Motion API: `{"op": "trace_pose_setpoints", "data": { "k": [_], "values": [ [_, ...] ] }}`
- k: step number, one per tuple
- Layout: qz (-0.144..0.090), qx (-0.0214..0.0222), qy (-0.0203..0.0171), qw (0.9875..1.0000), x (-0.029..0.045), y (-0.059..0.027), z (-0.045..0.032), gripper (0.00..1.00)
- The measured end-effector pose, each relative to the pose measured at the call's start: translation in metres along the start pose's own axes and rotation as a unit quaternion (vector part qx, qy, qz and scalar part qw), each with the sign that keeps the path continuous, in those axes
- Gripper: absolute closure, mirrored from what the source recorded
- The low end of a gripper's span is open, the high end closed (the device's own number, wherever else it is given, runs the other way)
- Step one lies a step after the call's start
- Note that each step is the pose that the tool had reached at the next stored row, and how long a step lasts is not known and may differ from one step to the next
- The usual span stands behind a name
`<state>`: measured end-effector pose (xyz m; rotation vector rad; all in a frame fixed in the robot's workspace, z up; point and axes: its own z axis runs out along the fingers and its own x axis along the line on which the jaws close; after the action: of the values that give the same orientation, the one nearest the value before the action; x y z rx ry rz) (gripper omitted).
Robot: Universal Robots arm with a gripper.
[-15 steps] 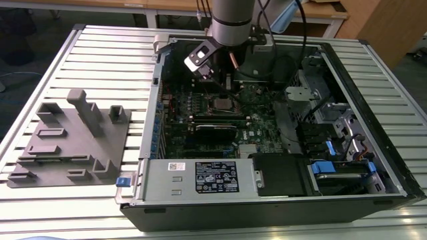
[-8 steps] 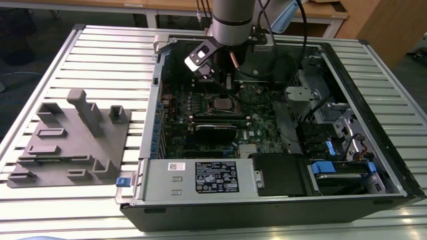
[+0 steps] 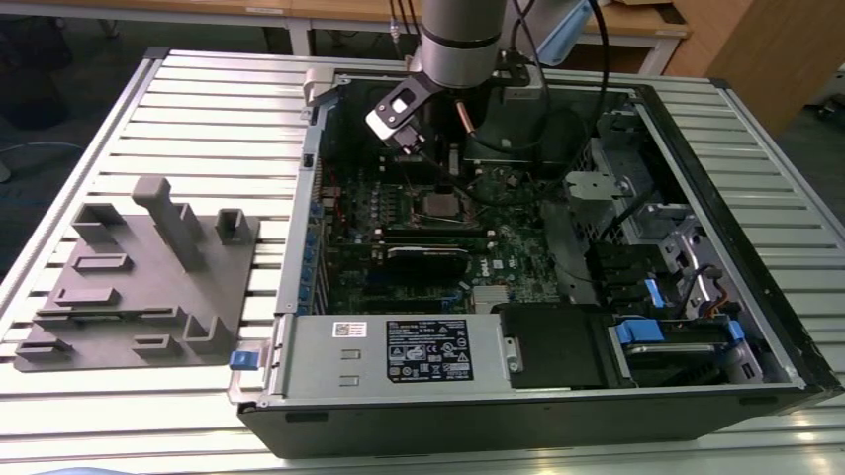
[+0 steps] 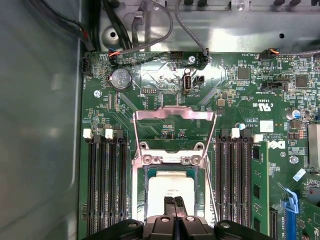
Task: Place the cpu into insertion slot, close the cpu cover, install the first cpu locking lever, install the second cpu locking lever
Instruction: 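Close the cpu cover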
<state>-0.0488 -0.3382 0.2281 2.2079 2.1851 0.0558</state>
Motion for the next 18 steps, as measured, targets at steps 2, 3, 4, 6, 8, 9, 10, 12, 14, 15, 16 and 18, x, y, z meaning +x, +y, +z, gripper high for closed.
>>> {"op": "trace_pose_setpoints", "data": {
  "k": [2,3,4,6,8,9,10,12,14,15,16,18],
  "values": [
    [0.0,0.0,0.0,1.0,0.0,0.0001,-0.0012,0.89],
    [0.0,0.0,0.0,1.0,0.0,0.0001,-0.0016,0.89],
    [0.0,-0.0001,0.0001,1.0,0.0,0.0001,-0.0016,0.89],
    [0.0,0.0,0.0001,1.0,0.0,0.0001,-0.0019,0.89],
    [0.0,0.0,0.0,1.0,0.0,0.0001,-0.002,0.89],
    [0.0,0.0,0.0,1.0,0.0,0.0001,-0.0022,0.89],
    [0.0,0.0001,-0.0001,1.0,0.0,0.0001,-0.0025,0.89],
    [0.0,0.0,0.0,1.0,0.0,0.0002,-0.003,0.89],
    [0.0,0.0,0.0,1.0,0.0,0.0002,-0.004,0.89],
    [0.0,0.0,0.0,1.0,0.0,0.0002,-0.0041,0.89],
    [0.0,0.0,0.0,1.0,0.0,0.0002,-0.0043,0.89],
    [0.0,0.0,0.0,1.0,0.0,0.0002,-0.0048,0.89]
  ]
}}
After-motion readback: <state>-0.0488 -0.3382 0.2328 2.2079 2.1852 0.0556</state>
